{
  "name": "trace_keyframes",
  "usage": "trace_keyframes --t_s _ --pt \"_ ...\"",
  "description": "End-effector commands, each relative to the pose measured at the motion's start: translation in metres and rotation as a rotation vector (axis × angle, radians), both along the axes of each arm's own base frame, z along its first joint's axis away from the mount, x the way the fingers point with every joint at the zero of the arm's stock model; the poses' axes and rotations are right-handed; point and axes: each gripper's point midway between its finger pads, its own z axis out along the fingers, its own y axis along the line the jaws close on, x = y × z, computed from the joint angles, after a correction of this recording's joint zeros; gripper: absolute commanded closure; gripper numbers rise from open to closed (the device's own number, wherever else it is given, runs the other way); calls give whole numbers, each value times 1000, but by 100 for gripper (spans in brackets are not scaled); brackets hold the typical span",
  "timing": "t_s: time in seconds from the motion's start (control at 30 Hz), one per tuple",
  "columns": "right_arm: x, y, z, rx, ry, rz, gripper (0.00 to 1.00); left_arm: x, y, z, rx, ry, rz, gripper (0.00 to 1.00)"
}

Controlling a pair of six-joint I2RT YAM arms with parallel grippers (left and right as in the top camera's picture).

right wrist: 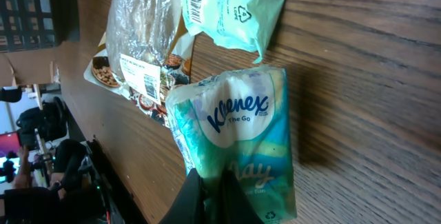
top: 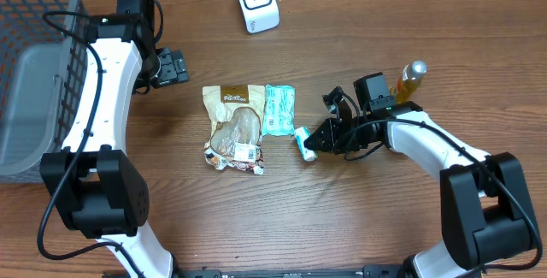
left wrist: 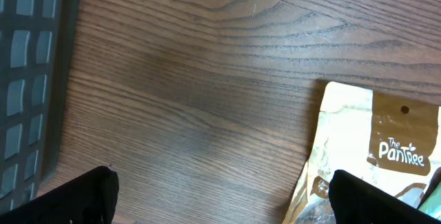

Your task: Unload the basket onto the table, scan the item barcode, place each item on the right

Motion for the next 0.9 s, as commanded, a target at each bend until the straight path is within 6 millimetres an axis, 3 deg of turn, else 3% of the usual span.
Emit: trace_keyframes --t_s 0.0,0.53,0.87 --pt "2 -4 -4 -8 10 -16 96 3 -1 11 14 -31 -7 1" --pt "2 -16 -25 -106 86 -95 91 3 -1 11 14 -31 -8 0" --pt "13 -27 -15 -129 29 -130 55 3 -1 11 14 -31 -8 0"
